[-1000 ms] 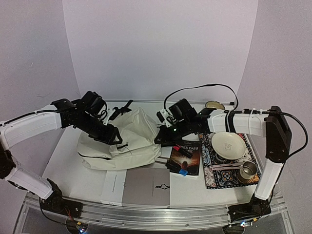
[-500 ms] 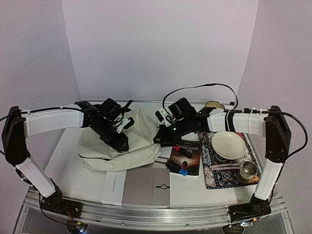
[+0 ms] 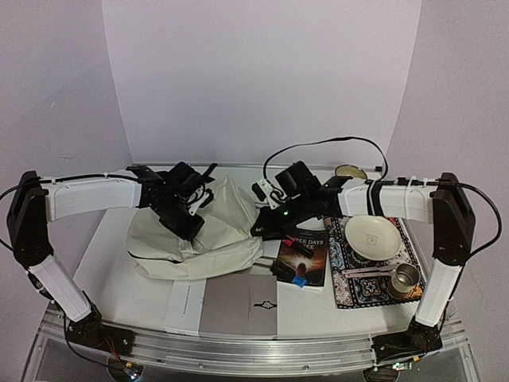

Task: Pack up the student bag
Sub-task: Grab the student bag from the lower front pocket, then unzip the lower front pocket of the student bag, then hold the lower front pocket of the student bag.

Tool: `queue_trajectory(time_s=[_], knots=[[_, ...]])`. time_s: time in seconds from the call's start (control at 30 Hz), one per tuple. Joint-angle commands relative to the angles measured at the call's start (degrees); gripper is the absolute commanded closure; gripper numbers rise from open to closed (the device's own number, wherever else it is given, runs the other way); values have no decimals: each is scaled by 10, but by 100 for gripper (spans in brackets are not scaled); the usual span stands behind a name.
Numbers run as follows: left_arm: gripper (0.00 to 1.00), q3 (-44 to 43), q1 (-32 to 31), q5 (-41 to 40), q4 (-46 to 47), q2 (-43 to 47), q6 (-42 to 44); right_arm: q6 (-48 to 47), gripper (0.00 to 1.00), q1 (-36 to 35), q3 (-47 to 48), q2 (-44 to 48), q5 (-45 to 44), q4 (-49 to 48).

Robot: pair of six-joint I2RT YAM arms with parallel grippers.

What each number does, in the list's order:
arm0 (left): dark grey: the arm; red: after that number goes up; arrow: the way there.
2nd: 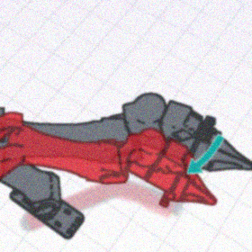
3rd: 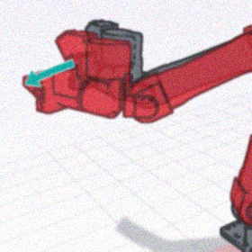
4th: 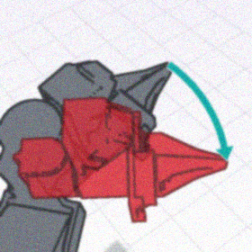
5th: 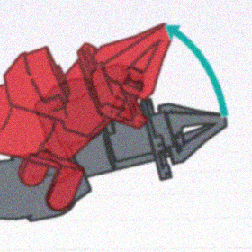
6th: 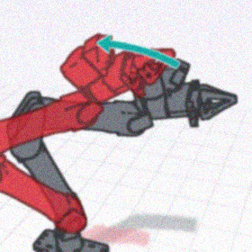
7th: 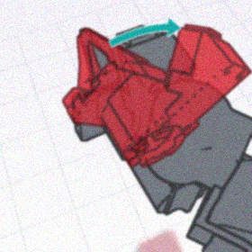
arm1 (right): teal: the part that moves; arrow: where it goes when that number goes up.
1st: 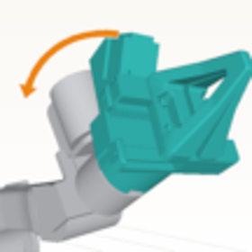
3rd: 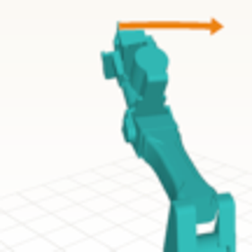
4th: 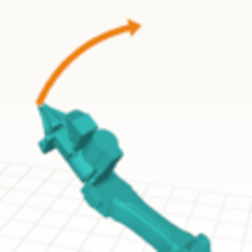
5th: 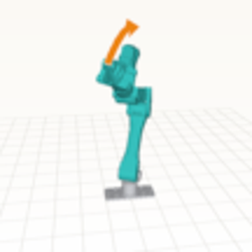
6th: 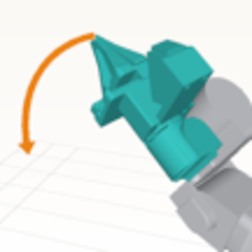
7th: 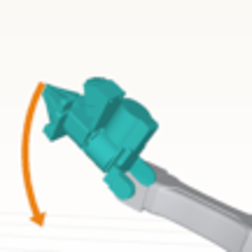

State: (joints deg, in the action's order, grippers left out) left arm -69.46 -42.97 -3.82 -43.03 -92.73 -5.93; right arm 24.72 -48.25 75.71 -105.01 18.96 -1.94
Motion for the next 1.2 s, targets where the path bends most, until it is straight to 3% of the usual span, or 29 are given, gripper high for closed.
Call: queue_trajectory(time_s=[0.0,0.4,0.53,0.67,0.83,0.97,1.17], knots=[[100,-44,29,-92,11,22,-25,-39,100,-1,-18,37,36,13],[100,-117,152,-155,54,-36,-72,-114,100,-1,-66,73,87,32],[100,-139,189,-143,103,-60,-84,-139,100,-1,-77,80,102,39],[100,-148,196,-46,118,-58,-88,-135,100,-1,-71,90,64,49],[100,-90,172,79,138,8,-115,-117,76,-6,-36,102,13,55],[100,-38,149,124,151,71,-155,-91,54,-34,8,99,-64,56],[100,-23,117,139,158,143,-197,-59,41,-76,59,88,-134,45]])
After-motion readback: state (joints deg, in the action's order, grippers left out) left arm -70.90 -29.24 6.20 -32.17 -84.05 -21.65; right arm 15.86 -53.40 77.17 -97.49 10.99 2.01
